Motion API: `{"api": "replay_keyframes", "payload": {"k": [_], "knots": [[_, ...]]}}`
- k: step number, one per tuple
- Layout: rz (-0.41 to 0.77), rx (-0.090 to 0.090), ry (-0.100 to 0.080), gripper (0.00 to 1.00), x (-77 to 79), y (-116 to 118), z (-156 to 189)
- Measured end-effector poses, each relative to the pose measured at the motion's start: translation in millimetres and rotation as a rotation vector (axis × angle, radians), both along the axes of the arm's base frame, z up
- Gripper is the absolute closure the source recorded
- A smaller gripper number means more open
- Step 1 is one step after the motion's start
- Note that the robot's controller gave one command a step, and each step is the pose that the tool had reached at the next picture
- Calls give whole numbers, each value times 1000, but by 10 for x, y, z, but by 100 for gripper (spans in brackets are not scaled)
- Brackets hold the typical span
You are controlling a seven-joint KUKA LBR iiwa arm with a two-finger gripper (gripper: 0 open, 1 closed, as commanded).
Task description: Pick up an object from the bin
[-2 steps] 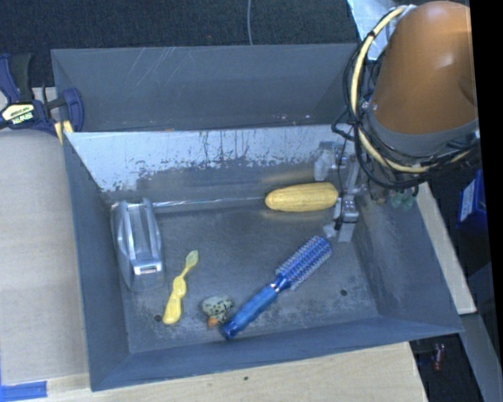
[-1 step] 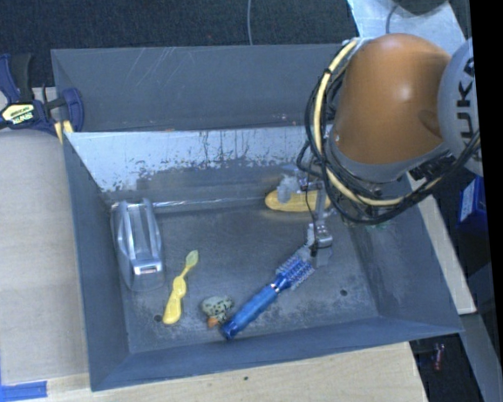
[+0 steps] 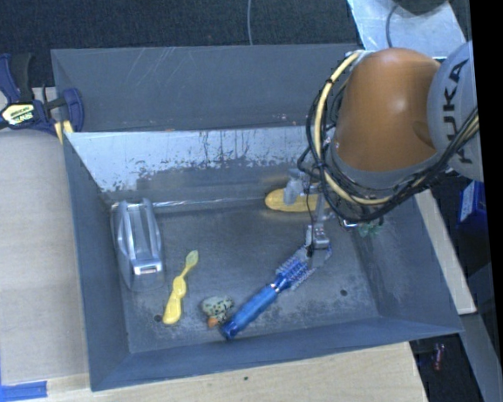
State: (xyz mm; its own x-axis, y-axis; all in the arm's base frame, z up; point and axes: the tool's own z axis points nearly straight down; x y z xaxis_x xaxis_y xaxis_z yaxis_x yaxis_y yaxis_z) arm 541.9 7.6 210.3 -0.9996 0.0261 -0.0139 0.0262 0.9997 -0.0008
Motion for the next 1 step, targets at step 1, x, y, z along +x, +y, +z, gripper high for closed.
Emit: {"api": "replay_keyframes", "payload": {"k": [1], "knots": [[-88,1,1,0,-154,-16,-206]]}}
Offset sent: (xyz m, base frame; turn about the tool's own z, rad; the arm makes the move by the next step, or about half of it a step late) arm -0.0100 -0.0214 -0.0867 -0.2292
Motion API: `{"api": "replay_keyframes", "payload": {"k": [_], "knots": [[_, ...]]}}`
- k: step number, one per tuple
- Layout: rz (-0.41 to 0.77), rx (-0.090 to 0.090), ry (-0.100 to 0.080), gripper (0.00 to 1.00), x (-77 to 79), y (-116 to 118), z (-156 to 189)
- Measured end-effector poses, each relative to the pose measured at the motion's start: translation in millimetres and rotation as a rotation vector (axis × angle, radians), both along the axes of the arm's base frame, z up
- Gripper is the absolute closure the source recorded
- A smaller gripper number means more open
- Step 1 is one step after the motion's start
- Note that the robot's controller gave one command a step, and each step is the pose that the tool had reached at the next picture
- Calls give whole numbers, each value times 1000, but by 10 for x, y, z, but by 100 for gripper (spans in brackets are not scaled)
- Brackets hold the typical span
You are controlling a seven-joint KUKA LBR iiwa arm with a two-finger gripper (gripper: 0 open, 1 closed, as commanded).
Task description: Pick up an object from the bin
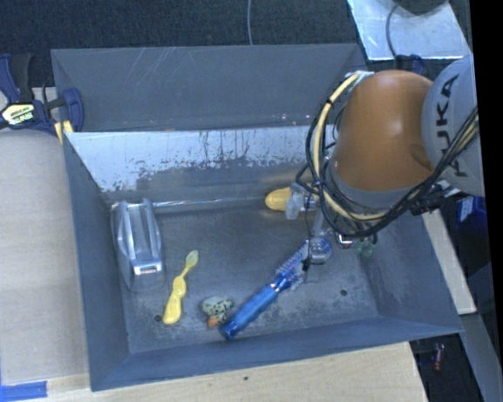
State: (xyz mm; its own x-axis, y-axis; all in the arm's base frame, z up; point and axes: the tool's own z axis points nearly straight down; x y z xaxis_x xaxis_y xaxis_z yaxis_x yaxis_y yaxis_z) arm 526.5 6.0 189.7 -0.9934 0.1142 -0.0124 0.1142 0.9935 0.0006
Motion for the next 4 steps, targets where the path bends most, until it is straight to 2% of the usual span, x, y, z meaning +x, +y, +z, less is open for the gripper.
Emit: {"api": "replay_keyframes", "payload": {"k": [1,2,3,4], "knots": [[327,-6,-3,0,36,-136,-462],[313,-4,-5,0,-304,-226,-732],[447,-8,-7,0,-277,-285,-1173],[347,-6,-6,0,-64,195,-1070]]}}
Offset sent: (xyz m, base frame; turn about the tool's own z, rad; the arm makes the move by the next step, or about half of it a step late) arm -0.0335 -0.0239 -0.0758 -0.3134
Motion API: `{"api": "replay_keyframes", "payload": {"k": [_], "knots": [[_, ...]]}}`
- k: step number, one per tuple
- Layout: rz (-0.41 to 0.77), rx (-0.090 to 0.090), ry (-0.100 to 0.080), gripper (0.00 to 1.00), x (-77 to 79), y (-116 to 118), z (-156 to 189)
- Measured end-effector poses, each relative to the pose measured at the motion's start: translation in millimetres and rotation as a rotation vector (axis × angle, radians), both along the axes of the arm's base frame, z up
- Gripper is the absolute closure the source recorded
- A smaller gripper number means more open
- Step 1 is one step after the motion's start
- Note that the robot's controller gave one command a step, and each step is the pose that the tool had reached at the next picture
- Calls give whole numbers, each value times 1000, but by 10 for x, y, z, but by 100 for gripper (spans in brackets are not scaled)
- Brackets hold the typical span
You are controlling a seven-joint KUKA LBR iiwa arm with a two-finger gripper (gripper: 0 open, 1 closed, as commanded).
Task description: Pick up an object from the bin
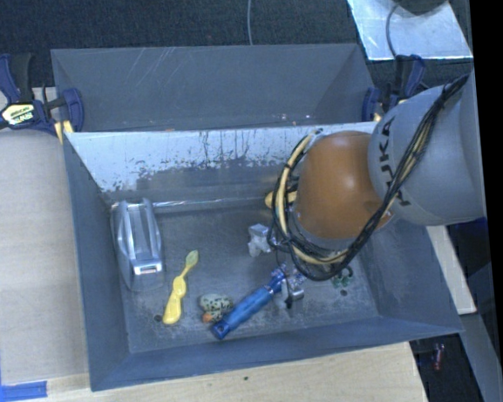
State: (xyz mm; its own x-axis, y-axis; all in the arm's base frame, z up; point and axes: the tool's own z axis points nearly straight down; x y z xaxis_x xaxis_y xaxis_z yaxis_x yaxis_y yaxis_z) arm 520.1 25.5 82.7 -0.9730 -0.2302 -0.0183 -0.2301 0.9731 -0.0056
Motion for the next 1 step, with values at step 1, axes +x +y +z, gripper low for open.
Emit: {"api": "replay_keyframes", "payload": {"k": [1], "knots": [[54,-1,1,0,-86,151,-58]]}}
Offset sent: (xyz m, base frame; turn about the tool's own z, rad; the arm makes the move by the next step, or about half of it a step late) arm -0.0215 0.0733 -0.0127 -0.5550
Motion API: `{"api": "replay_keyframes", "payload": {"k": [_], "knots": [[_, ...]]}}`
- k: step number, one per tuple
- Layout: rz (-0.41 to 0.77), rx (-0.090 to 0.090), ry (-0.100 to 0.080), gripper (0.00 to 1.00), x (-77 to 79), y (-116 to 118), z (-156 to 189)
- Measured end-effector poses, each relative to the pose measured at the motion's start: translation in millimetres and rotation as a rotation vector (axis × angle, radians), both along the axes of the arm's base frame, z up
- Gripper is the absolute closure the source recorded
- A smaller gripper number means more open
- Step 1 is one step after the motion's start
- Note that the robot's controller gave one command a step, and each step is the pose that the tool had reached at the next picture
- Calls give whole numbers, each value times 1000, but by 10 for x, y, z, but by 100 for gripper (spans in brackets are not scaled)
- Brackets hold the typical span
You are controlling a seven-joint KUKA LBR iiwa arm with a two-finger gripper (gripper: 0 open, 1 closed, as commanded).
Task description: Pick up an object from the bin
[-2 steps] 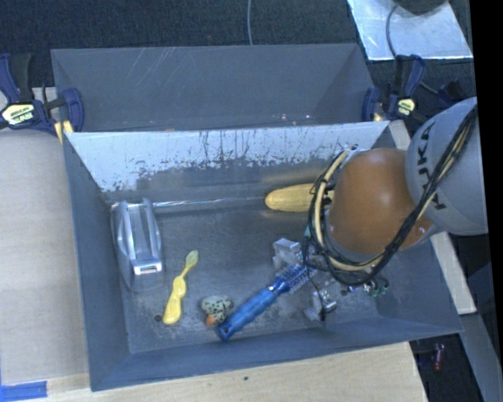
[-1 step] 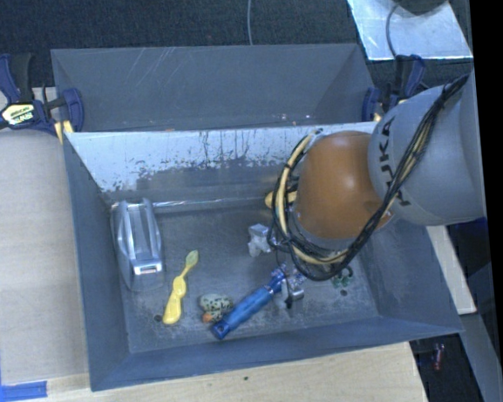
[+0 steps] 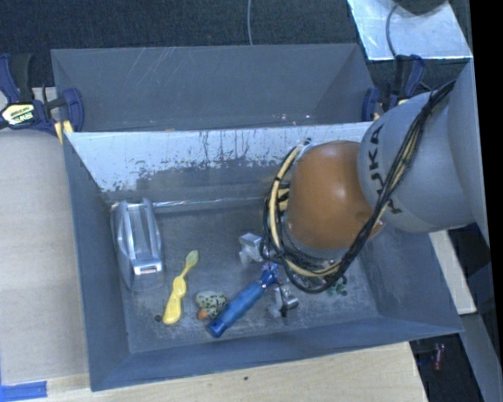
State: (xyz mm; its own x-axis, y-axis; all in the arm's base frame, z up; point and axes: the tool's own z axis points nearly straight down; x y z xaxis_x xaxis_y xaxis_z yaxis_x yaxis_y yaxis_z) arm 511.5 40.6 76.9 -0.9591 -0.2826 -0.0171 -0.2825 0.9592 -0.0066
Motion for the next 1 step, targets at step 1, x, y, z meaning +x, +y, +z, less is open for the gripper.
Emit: {"api": "replay_keyframes", "payload": {"k": [1], "knots": [[332,-7,-1,0,-78,314,-42]]}}
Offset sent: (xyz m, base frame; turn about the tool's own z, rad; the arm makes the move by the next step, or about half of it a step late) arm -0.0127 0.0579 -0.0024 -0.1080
